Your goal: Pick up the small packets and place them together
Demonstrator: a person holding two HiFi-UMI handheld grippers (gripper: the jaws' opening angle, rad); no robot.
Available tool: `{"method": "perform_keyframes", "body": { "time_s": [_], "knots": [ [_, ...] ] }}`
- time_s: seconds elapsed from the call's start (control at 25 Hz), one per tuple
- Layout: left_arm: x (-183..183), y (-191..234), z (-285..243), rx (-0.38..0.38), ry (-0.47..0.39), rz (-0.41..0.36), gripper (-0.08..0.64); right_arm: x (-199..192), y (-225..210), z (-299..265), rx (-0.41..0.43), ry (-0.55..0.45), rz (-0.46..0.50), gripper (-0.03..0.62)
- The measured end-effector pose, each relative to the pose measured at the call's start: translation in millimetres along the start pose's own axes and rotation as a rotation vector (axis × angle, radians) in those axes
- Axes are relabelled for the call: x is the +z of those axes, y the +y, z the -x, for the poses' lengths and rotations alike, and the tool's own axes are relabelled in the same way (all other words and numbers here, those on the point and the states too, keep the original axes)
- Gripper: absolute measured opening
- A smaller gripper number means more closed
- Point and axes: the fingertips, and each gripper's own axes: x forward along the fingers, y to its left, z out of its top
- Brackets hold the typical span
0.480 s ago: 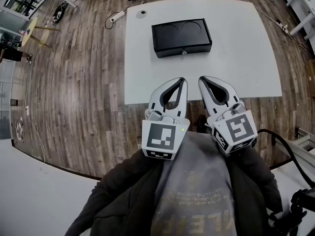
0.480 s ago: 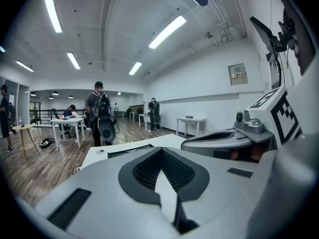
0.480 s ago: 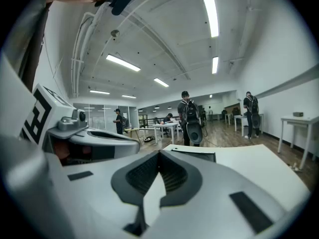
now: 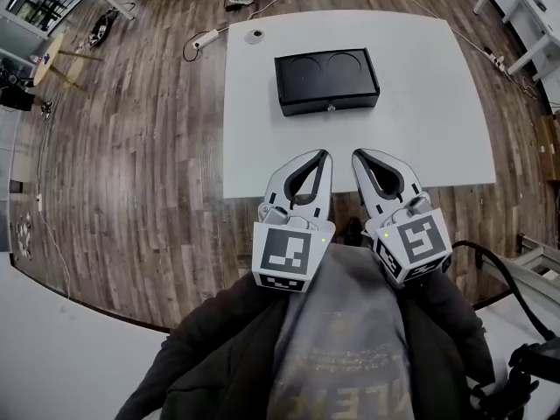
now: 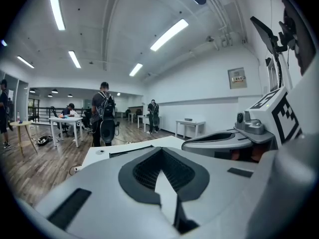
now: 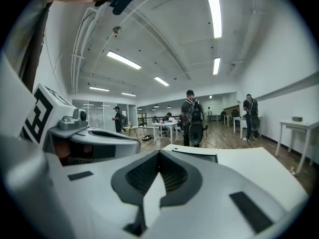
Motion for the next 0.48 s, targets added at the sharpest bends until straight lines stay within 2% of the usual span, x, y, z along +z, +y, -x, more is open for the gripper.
{"method": "perform_keyframes", "body": {
  "time_s": [0.48],
  "knots": [
    [-10, 42, 23, -0.035, -0.022, 0.035, 0.003, 2, 38, -28, -0.026, 0.006, -0.002, 0.005]
  ]
}}
